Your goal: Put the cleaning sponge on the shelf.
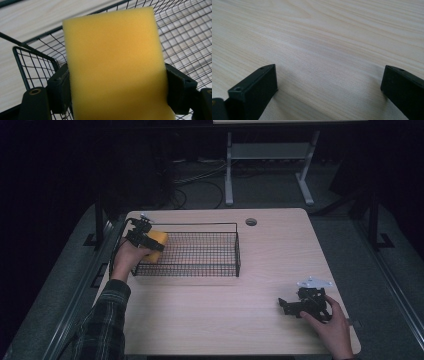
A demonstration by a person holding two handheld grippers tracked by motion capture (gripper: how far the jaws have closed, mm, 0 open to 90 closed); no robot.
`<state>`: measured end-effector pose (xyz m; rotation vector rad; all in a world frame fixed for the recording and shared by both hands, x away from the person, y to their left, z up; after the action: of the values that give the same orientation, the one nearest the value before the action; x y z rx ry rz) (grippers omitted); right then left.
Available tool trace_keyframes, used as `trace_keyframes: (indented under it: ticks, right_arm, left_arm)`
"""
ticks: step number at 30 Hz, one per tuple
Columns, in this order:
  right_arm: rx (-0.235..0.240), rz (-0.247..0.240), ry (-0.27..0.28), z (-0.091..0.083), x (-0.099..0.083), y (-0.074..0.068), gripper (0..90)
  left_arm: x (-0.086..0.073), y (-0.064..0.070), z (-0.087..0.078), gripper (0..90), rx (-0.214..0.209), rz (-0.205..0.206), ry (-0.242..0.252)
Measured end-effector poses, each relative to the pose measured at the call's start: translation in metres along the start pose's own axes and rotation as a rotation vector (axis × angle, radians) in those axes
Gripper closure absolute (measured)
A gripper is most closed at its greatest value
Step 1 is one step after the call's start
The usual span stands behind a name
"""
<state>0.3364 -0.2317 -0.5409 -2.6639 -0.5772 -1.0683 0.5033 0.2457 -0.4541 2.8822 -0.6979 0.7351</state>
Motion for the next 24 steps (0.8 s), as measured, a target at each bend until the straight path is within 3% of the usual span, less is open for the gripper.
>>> trace_keyframes:
  ticks: [10, 24]
  right_arm:
    - [0.000, 0.000, 0.000, 0.0000, 0.0000, 0.0000, 0.0]
    - [0.000, 0.000, 0.000, 0.0000, 0.0000, 0.0000, 0.0]
  left_arm:
    - [-0.0088, -0.0033, 0.0080, 20.7, -0.007, -0.006, -0.020]
    - [-0.0087, -0.0030, 0.0073, 15.1, 0.001, 0.002, -0.016]
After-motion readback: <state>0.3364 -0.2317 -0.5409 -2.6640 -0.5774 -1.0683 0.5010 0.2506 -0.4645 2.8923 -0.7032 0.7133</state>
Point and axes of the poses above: each handheld gripper's, and its own axes: z roughly forward along the jaws, x roughly out of its top, y roughly to its right, the point moved 8 cm from there along z, roughly forward along the jaws, and after that the axes turned 2 degrees about x, right-handed, at the moved point
